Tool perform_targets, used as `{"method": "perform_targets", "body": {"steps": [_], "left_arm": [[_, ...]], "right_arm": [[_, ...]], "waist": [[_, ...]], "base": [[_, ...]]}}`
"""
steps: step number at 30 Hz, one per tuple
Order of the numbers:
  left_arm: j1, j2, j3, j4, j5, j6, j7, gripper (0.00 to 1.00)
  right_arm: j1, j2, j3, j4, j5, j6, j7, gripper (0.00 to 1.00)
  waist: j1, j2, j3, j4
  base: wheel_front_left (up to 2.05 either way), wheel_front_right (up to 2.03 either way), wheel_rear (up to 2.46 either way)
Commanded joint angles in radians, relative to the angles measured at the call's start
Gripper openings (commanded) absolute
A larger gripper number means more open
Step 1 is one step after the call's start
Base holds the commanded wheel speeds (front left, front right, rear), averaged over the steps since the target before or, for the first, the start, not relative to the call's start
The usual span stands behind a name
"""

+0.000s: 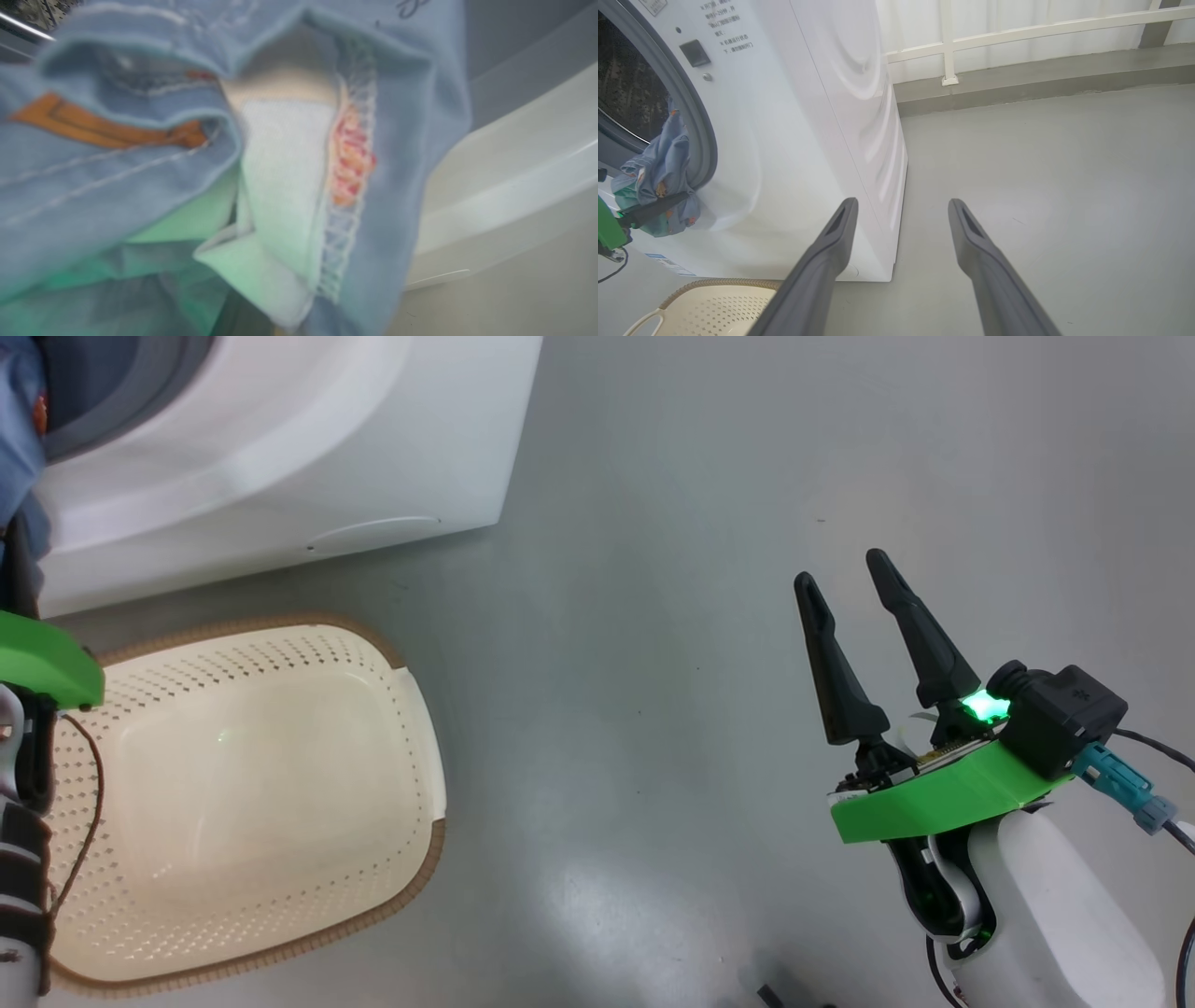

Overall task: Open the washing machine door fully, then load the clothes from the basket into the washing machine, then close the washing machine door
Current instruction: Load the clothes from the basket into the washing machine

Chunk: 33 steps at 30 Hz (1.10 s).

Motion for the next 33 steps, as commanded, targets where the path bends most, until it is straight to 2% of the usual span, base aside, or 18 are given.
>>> {"method": "perform_targets", "body": {"steps": [1, 7, 17, 25, 33], "left_arm": [[-0.024, 0.04, 0.035, -0.026, 0.013, 0.003, -0.008, 0.0], [0.0, 0.016, 0.065, -0.058, 0.028, 0.002, -0.008, 0.0], [0.058, -0.021, 0.137, -0.201, 0.033, 0.001, -0.008, 0.0], [0.039, -0.019, 0.143, -0.273, 0.046, 0.001, -0.008, 0.0], [-0.101, 0.01, 0.109, -0.22, 0.056, 0.001, -0.008, 0.0]], "right_arm": [[-0.001, 0.0, 0.018, -0.023, -0.015, 0.007, -0.008, 1.0], [-0.002, 0.002, 0.013, -0.021, -0.016, 0.007, -0.008, 1.0], [-0.007, 0.003, 0.008, -0.019, -0.017, 0.007, -0.008, 1.0], [-0.012, 0.005, 0.008, -0.018, -0.017, 0.007, -0.008, 1.0], [-0.019, 0.015, 0.017, -0.017, -0.011, 0.007, -0.008, 1.0]], "waist": [[0.0, -0.0001, -0.002, 0.004], [0.0, -0.0001, -0.007, 0.022], [0.0, -0.0001, -0.012, 0.061], [0.0, -0.0001, -0.009, 0.075], [0.0, -0.0001, 0.004, 0.061]], "base": [[0.0, 0.0, 0.0], [0.0, 0.0, 0.0], [0.0, 0.0, 0.0], [0.0, 0.0, 0.0], [0.0, 0.0, 0.0]]}}
